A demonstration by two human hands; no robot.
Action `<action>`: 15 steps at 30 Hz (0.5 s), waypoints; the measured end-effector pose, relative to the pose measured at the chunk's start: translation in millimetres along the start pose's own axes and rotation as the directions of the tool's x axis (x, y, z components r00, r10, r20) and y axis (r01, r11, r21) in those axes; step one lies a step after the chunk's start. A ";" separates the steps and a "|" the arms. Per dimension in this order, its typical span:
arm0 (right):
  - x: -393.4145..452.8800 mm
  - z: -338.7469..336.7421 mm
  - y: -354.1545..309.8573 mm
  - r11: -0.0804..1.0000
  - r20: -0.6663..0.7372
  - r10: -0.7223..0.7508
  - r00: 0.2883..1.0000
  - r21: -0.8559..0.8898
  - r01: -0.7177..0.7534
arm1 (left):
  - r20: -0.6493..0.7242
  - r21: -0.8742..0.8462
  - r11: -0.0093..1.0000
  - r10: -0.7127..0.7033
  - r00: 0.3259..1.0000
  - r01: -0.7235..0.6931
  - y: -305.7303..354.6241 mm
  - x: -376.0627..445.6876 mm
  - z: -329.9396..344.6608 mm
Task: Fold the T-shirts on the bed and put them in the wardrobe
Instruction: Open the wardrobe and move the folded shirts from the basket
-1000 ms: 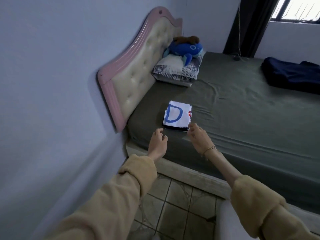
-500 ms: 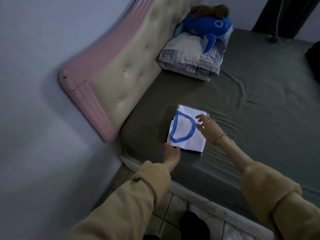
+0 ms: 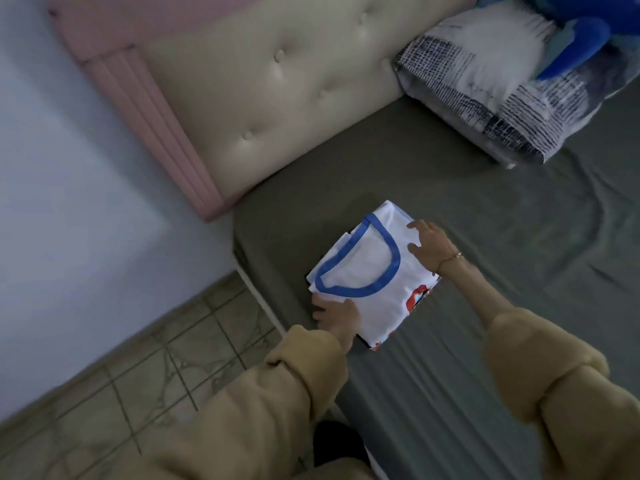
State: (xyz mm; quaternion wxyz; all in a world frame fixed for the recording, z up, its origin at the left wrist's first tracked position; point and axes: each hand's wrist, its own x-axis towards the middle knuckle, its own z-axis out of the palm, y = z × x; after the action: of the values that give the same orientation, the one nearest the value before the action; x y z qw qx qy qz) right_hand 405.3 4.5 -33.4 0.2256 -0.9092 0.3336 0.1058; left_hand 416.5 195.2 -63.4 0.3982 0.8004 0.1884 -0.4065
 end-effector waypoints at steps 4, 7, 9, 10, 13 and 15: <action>31.7 12.2 22.2 0.999 0.086 -0.020 0.996 0.032 0.018 | -0.156 -0.184 0.982 0.013 0.988 -0.042 -1.5 5.2 23.6; 45.5 20.0 30.4 0.991 0.117 -0.014 0.993 0.136 -0.002 | -0.206 -0.253 0.964 0.027 0.978 -0.080 -8.3 11.1 39.3; 53.5 24.0 36.0 0.980 0.154 0.008 0.988 0.197 -0.039 | -0.244 -0.291 0.953 0.013 0.970 -0.086 -5.8 16.0 47.7; 55.8 25.2 37.8 0.972 0.188 0.020 0.982 0.225 -0.063 | -0.256 -0.310 0.947 -0.002 0.967 -0.080 -4.0 18.8 50.4; 62.7 28.2 45.6 0.971 0.245 0.009 0.969 0.230 -0.067 | -0.257 -0.329 0.944 -0.061 0.965 -0.028 0.1 23.8 56.9; 65.7 28.6 47.3 0.971 0.273 0.011 0.962 0.227 -0.075 | -0.249 -0.332 0.943 -0.072 0.966 -0.015 0.3 26.6 58.2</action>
State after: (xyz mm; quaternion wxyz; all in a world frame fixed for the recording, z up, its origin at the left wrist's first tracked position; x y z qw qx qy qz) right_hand 422.8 -50.4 -97.1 0.3729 -0.8455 0.3297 0.1934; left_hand 403.4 148.4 -105.0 0.4931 0.7652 0.3159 -0.2674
